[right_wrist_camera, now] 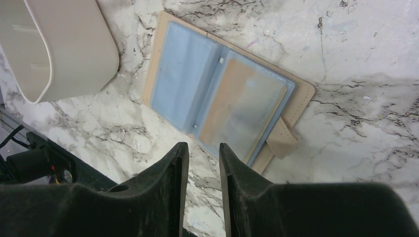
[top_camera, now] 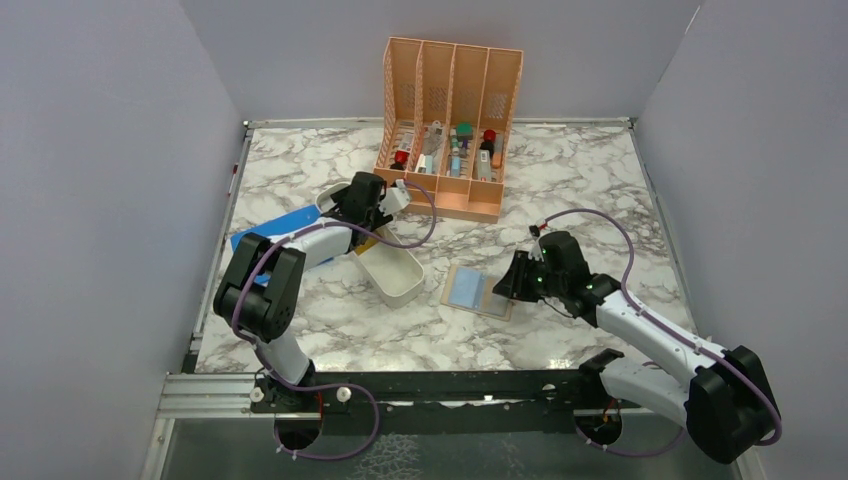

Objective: Put the credit cards into the card holder
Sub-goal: Pick up the credit card from the storage box.

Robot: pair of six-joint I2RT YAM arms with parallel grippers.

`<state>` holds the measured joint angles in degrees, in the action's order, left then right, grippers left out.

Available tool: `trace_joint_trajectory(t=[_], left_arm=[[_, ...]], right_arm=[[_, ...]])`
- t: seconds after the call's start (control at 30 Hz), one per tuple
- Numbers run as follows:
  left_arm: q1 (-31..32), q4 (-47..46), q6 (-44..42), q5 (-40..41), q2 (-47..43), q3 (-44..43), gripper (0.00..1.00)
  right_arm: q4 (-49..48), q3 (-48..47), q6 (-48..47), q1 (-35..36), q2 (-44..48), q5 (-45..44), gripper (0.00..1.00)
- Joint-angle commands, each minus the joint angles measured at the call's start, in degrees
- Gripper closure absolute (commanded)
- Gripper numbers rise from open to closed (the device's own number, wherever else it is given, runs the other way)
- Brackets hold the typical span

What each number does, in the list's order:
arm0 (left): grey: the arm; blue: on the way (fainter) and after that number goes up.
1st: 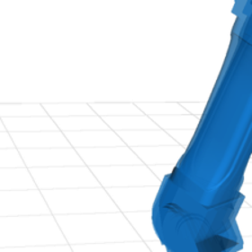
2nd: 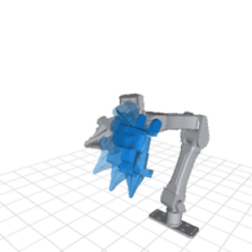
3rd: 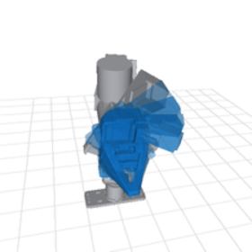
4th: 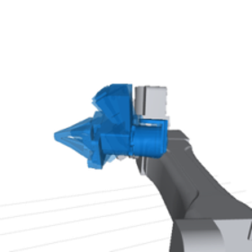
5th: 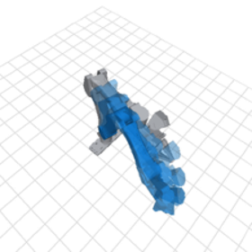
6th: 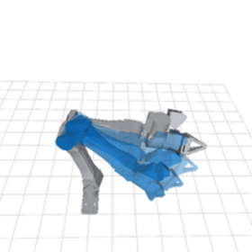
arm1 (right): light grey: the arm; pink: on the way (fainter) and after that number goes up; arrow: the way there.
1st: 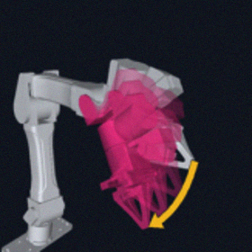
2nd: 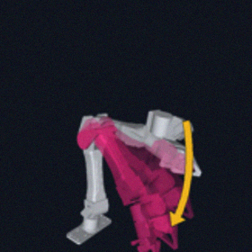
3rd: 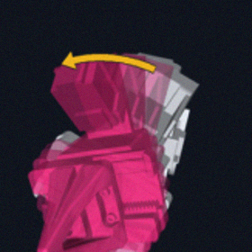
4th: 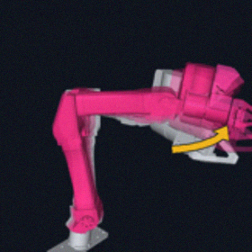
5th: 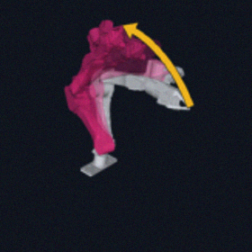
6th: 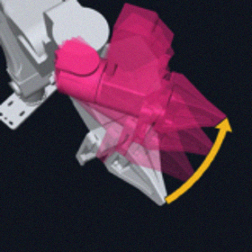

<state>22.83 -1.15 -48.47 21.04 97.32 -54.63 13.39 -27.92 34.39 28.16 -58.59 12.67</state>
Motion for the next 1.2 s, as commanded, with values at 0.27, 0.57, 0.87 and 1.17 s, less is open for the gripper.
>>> trace_joint_trajectory(t=[0.27, 0.57, 0.87, 1.17], left_arm=[[-0.2, 1.8, 0.7, -0.6, 3.1, -0.2, 0.32], [-0.2, 2.8, -0.1, 0.6, 1.1, -2.1, 0.67], [-0.3, 5.5, -0.1, -0.3, 0.6, -3.3, 0.74], [-0.3, 5.2, -0.9, 1.2, 2.0, -5.2, 0.65]], right_arm=[[0.4, -2.0, -0.8, 0.0, 0.2, -0.9, 0.65], [0.7, -1.8, -0.7, -0.1, 0.9, -0.9, 0.65], [0.9, -2.1, -1.0, 0.0, 0.6, -1.1, 0.65], [0.2, -1.6, -0.7, 0.0, 0.2, -0.8, 0.65]])
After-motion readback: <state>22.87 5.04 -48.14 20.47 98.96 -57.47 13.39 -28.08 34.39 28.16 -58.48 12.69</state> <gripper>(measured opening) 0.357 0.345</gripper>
